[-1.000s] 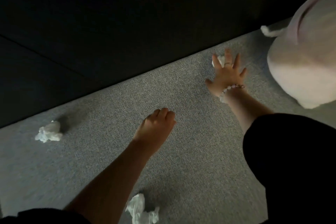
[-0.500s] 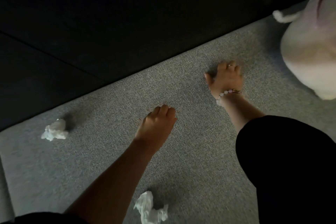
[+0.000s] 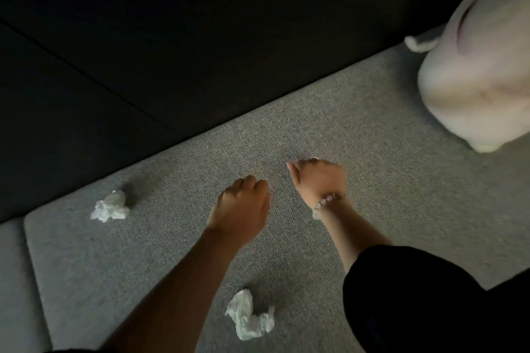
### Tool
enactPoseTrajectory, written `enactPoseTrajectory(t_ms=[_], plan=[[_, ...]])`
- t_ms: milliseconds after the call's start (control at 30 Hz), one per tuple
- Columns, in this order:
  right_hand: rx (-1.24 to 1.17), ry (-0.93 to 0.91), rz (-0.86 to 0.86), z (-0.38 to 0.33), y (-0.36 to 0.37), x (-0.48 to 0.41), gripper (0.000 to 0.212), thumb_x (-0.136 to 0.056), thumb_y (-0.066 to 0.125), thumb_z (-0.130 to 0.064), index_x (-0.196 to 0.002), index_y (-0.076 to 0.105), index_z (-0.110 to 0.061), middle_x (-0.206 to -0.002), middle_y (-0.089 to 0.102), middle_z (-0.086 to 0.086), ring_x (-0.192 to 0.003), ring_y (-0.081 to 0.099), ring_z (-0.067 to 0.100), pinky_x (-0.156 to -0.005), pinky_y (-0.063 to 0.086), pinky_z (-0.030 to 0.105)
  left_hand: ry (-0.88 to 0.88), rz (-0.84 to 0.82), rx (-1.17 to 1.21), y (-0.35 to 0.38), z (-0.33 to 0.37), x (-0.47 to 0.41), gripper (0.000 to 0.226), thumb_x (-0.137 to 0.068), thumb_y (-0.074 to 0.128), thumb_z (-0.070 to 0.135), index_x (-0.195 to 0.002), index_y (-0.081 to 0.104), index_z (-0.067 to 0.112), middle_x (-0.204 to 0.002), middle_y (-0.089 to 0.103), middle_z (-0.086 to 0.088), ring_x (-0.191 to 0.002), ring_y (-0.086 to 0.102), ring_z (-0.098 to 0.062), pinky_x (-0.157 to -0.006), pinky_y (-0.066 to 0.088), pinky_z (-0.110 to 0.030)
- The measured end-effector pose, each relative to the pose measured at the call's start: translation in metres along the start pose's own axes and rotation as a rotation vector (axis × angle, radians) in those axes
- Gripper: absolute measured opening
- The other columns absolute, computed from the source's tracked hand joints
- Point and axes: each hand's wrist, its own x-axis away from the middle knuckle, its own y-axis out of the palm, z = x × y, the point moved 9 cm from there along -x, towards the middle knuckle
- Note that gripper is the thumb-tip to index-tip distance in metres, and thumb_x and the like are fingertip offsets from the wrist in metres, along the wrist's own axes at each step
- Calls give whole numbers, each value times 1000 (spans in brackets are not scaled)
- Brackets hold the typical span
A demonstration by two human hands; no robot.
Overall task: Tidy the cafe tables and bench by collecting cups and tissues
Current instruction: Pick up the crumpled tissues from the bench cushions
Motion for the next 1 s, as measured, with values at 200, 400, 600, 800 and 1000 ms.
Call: enactPoseTrajectory(t_ms=[200,400,600,800,1000], plan=[[-34,-50,-14,-31,-49,56,53,-101,17,-42,-78,56,-16,-55,35,-5,-55,46,12,-57,39,24,-116,-125,-5,-44,-2,39,14,-81,72,22,-84,66,9,-76,65,-5,-62,65,-15,-50,54,-25],[-36,-118,-22,-85,-102,125,34,-101,32,-25,-101,63,-11,-86,63,3,-78,60,20,-66,41,28,-212,-327,-181,-89,-10,112,31,-103,27,23,-124,47,13,-124,52,-6,-111,55,-17,-91,46,-25],[-35,-169,53,-160,-160,167,35,-100,32,-24,-110,63,-11,-110,66,10,-100,62,29,-80,45,31,-357,-255,-138,-150,-39,175,28,-101,31,20,-119,51,11,-122,54,-9,-112,56,-23,-89,48,-31],[-62,-169,185,-229,-162,232,42,-102,25,-31,-121,54,-7,-119,58,11,-106,57,29,-82,44,35,-434,-96,-85,-188,-67,246,28,-100,34,17,-115,54,5,-115,59,-12,-105,59,-27,-82,50,-35],[-32,-177,202,-270,-169,286,39,-102,28,-29,-119,54,-6,-120,57,12,-108,56,29,-85,44,37,-367,-39,-72,-211,-60,285,29,-101,33,16,-118,54,3,-115,59,-14,-105,59,-28,-81,51,-36]])
